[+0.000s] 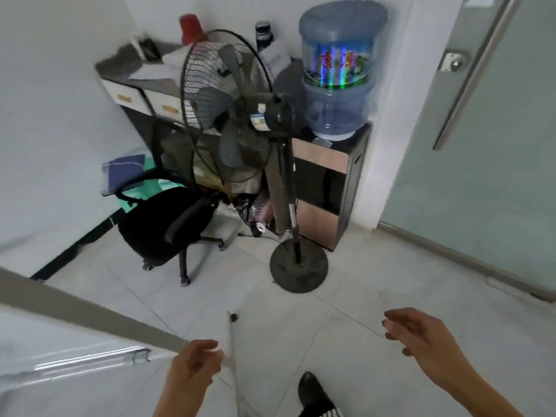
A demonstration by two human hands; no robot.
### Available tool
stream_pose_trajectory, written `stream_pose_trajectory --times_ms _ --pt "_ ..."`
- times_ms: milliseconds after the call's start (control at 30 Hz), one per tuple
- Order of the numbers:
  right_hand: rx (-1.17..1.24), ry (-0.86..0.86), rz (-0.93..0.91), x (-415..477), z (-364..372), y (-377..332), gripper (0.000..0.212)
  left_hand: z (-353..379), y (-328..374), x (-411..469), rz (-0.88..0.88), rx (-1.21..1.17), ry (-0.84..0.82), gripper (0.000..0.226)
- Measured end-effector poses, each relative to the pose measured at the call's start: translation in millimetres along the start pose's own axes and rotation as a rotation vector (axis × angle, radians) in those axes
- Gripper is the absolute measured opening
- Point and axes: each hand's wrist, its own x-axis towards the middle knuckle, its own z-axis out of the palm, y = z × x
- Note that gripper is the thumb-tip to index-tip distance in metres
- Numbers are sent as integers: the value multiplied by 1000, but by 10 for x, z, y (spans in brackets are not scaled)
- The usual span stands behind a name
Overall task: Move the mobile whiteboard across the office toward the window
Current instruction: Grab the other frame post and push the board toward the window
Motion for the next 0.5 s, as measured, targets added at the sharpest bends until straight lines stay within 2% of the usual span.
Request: stream_pose_trajectory --times_ms 167,300,500 --pt "-90 -186 -62 608 327 -601 6 0 296 255 -9 -129 134 12" --pt "-149 -328 -93 1066 591 -969 5 -122 467 378 58 -44 202 10" --pt "-259 -612 -124 1629 1301 -1485 12 -616 440 244 -35 -113 513 16"
